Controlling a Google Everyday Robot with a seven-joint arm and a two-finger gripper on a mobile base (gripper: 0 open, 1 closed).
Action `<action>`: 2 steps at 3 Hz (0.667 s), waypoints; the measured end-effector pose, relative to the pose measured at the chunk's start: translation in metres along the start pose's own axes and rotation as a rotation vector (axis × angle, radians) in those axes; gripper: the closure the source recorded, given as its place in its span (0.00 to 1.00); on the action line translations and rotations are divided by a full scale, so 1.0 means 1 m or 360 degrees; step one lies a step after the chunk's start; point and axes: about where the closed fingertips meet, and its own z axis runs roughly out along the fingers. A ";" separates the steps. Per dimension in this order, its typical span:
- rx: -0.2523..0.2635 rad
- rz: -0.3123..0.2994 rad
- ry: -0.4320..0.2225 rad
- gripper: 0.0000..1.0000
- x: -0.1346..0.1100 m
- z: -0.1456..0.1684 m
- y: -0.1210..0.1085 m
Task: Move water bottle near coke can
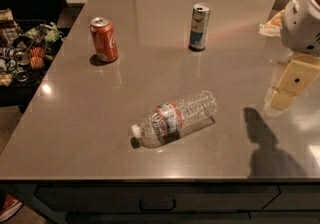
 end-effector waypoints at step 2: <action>-0.0158 -0.0239 -0.0078 0.00 -0.044 0.044 0.005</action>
Offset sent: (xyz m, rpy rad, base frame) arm 0.0232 0.0685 -0.0516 0.0290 0.1109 0.2500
